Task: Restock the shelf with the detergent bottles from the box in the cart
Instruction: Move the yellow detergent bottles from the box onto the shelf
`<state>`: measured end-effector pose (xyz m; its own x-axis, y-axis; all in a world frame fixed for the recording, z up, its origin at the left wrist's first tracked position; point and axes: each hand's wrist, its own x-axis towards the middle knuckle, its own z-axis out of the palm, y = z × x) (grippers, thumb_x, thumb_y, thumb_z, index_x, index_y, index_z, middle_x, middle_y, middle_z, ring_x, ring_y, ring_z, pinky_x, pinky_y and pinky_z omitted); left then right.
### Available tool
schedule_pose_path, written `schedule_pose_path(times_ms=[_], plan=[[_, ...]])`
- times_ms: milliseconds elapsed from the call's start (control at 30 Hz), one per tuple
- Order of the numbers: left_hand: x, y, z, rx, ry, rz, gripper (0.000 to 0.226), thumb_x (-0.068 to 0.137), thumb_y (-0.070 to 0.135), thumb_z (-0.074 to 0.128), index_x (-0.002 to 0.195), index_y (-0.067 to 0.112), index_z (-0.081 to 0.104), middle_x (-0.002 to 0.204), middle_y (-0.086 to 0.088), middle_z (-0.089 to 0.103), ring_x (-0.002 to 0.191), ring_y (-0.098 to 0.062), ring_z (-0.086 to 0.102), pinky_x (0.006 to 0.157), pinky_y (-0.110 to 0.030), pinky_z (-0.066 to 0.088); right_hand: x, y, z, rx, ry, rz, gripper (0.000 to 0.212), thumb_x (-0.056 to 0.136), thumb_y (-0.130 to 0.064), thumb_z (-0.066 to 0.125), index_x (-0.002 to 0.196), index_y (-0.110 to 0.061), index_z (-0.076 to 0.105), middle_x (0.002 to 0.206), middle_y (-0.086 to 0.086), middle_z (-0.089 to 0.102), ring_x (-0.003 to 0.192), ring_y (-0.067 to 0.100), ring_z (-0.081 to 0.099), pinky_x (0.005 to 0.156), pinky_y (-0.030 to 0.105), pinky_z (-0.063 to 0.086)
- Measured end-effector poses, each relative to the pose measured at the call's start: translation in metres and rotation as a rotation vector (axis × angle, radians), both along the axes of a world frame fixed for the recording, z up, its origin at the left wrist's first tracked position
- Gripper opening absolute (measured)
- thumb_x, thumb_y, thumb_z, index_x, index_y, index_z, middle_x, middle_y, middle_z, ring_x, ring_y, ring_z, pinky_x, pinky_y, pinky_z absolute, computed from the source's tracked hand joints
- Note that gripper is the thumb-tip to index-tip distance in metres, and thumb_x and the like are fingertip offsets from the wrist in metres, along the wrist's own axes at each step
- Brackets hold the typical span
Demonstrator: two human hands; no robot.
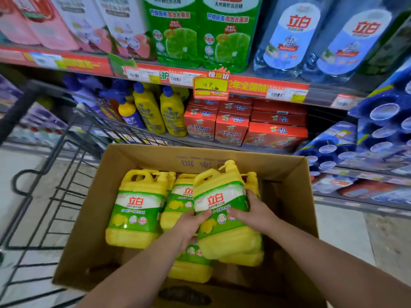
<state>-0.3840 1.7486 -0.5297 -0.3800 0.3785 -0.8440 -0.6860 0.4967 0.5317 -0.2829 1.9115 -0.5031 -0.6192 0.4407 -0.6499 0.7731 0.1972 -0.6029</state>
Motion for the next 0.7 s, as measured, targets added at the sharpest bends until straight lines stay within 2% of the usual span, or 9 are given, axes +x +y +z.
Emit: schedule_pose_path(times_ms=[67,200,300,367,433,467,500,567,700], plan=[[0.009,-0.004,0.008,0.023,0.03,0.046,0.033,0.086,0.033,0.065,0.115,0.018,0.058,0.103,-0.005,0.069,0.094,-0.023,0.063,0.074,-0.037,0.054,0.001,0.001,0.007,0.008,0.027,0.03,0.095,0.074,-0.051,0.072,0.148,-0.024,0.019,0.145,0.001,0.043,0.128,0.022,0.046,0.1,0.029,0.038],[0.02,-0.014,0.032,0.17,-0.033,0.284,0.032,0.087,0.02,0.065,0.118,0.017,0.057,0.099,-0.01,0.072,0.09,-0.027,0.068,0.072,-0.04,0.055,-0.006,-0.004,0.029,0.001,0.12,0.101,0.098,0.073,-0.053,0.072,0.148,-0.027,0.015,0.143,-0.004,0.044,0.12,0.016,0.049,0.094,0.024,0.039],[0.016,-0.028,0.055,0.205,0.093,0.336,0.034,0.086,0.02,0.066,0.117,0.022,0.054,0.088,-0.001,0.075,0.075,-0.018,0.071,0.058,-0.031,0.055,-0.019,-0.014,0.049,-0.014,0.202,0.143,0.094,0.072,-0.052,0.072,0.146,-0.026,0.021,0.135,-0.007,0.05,0.117,0.016,0.053,0.098,0.035,0.046],[0.009,-0.041,0.071,0.201,0.203,0.379,0.033,0.084,0.02,0.068,0.113,0.026,0.054,0.088,0.0,0.075,0.076,-0.018,0.072,0.059,-0.03,0.056,-0.03,-0.023,0.06,-0.051,0.289,0.156,0.088,0.073,-0.045,0.075,0.143,-0.024,0.027,0.13,-0.006,0.055,0.111,0.015,0.058,0.096,0.036,0.049],[0.001,-0.059,0.089,0.196,0.279,0.425,0.039,0.081,0.019,0.071,0.114,0.027,0.051,0.097,-0.003,0.074,0.083,-0.021,0.071,0.067,-0.033,0.058,-0.043,-0.033,0.073,-0.072,0.348,0.198,0.085,0.074,-0.041,0.076,0.143,-0.024,0.028,0.119,-0.011,0.057,0.096,0.005,0.061,0.083,0.019,0.052],[-0.003,-0.068,0.097,0.194,0.306,0.442,0.041,0.08,0.019,0.072,0.114,0.027,0.05,0.1,-0.004,0.072,0.084,-0.021,0.071,0.065,-0.032,0.058,-0.05,-0.04,0.081,-0.078,0.362,0.229,0.087,0.075,-0.041,0.075,0.145,-0.024,0.025,0.118,-0.012,0.056,0.093,0.001,0.059,0.076,0.011,0.05],[-0.006,-0.079,0.106,0.195,0.336,0.455,0.04,0.079,0.019,0.073,0.112,0.025,0.051,0.098,-0.002,0.072,0.08,-0.018,0.071,0.059,-0.029,0.057,-0.058,-0.048,0.088,-0.079,0.373,0.26,0.092,0.075,-0.042,0.075,0.147,-0.023,0.02,0.124,-0.008,0.055,0.099,0.003,0.059,0.079,0.012,0.05],[-0.012,-0.102,0.122,0.196,0.392,0.492,0.032,0.077,0.017,0.074,0.104,0.02,0.056,0.086,0.0,0.075,0.07,-0.016,0.072,0.049,-0.024,0.054,-0.073,-0.065,0.102,-0.081,0.41,0.325,0.097,0.076,-0.04,0.074,0.15,-0.019,0.014,0.142,0.002,0.045,0.121,0.016,0.051,0.1,0.029,0.044],[-0.019,-0.149,0.155,0.191,0.499,0.603,0.031,0.073,0.012,0.076,0.1,0.012,0.061,0.083,-0.008,0.076,0.078,-0.027,0.072,0.072,-0.041,0.059,-0.1,-0.112,0.133,-0.119,0.55,0.422,0.082,0.08,-0.028,0.073,0.146,-0.019,0.024,0.137,0.004,0.051,0.115,0.017,0.053,0.096,0.028,0.042]])
